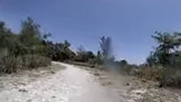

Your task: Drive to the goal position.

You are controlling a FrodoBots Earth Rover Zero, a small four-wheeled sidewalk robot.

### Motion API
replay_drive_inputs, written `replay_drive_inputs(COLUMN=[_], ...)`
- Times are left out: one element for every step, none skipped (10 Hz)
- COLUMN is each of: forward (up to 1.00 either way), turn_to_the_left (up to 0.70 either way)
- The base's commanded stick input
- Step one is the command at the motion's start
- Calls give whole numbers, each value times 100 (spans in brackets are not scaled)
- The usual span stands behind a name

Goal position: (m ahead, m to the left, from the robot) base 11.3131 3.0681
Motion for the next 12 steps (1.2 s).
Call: replay_drive_inputs(forward=[45, 45, 45, 45, 45, 45, 45, 45, 45, 45, 45, 45], turn_to_the_left=[0, 27, 5, 0, 0, 0, 0, 0, 0, 0, 0, 0])
